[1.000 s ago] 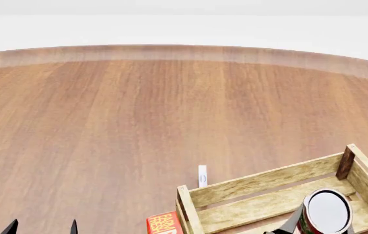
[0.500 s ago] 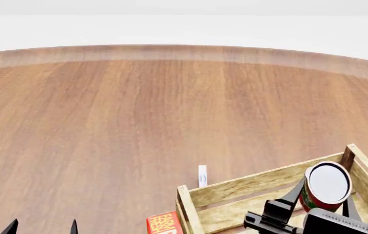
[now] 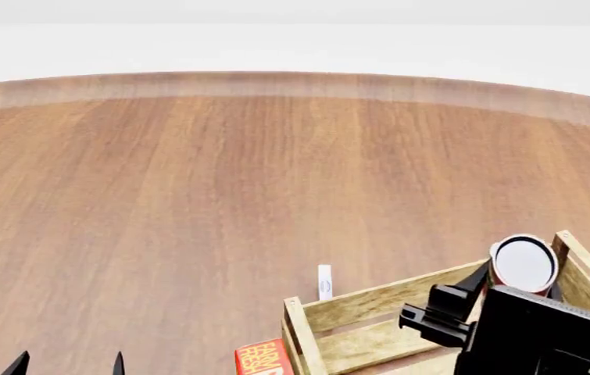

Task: Pick up the tomato sauce, and put it in the wooden tray.

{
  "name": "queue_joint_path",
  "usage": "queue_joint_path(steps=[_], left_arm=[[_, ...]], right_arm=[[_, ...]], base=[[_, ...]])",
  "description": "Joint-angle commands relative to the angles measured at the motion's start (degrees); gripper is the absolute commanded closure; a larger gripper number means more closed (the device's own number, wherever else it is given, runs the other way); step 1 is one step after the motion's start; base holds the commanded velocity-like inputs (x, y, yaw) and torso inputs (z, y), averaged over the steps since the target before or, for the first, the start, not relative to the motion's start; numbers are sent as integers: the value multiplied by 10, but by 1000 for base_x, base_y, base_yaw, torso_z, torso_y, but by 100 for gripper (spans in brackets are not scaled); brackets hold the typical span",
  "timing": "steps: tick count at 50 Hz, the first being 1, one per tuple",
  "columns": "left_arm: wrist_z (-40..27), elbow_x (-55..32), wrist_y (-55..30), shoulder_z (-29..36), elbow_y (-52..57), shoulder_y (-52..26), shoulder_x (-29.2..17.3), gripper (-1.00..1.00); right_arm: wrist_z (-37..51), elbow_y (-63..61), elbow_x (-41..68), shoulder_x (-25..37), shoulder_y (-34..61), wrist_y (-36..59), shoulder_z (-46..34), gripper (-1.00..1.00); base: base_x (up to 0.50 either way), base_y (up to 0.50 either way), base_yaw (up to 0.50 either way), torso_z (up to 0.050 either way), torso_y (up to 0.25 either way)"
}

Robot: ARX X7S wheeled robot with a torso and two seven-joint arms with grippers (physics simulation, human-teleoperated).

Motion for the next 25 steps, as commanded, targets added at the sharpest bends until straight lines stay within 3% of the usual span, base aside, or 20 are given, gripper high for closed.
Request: queue_joint_path(steps=[1,25], left_arm=[[-2,-1,1,1,1,1,-1,-100],[-4,-3,-2,5,3,-1,-4,-100]], right_arm=[[-23,102,-21,-19,44,-21,0,100],[-71,333,-31,-58,128,-108,1,100]], base=[[0,0,0,0,0],[0,0,0,0,0]])
